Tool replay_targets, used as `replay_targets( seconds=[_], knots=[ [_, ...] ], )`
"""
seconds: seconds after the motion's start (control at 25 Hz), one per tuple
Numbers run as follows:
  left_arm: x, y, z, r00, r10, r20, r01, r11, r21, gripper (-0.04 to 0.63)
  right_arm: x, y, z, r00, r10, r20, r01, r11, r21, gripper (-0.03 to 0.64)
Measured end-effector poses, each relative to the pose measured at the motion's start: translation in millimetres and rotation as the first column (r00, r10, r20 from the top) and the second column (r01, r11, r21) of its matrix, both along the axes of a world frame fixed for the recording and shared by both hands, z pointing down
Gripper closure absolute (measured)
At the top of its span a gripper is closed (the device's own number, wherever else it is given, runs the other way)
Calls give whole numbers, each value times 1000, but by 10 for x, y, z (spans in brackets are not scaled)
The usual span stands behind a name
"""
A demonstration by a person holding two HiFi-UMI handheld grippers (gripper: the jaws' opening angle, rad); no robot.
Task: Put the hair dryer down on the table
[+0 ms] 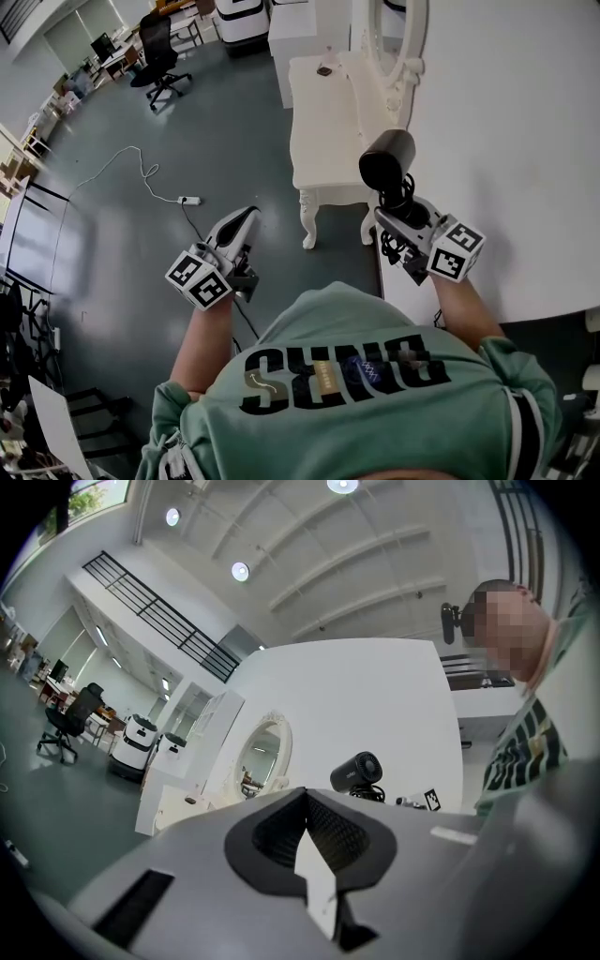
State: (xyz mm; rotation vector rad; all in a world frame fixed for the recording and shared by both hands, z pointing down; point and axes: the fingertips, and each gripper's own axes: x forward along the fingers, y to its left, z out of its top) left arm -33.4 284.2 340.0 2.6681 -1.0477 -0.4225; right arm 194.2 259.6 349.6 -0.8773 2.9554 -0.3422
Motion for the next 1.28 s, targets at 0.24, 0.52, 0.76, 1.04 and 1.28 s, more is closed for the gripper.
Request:
replay_targets(
  seconds=[0.24,0.52,0.76,1.04,1.28],
  knots=[
    [368,-112,101,999,26,24,-25,999,-31,598,92,2,104,999,-34,38,35,999,-37,437],
    [390,-440,219,999,43,15,-42,998,-41,598,39,-191,289,998,-39,42,41,997,-59,437],
    [173,-1176,384,995,103,-5,-103,994,-38,598,-141,-816,400,1000,16,23,-15,998,-56,437],
    [-326,-2211,372,981,191,-28,-192,981,-18,598,-619,-1752,246,994,105,35,-104,994,-23,437],
    [-955,-3084,357,969,249,-7,-249,968,-30,598,-1213,-2669,92,987,159,35,-158,987,-14,437]
  ],
)
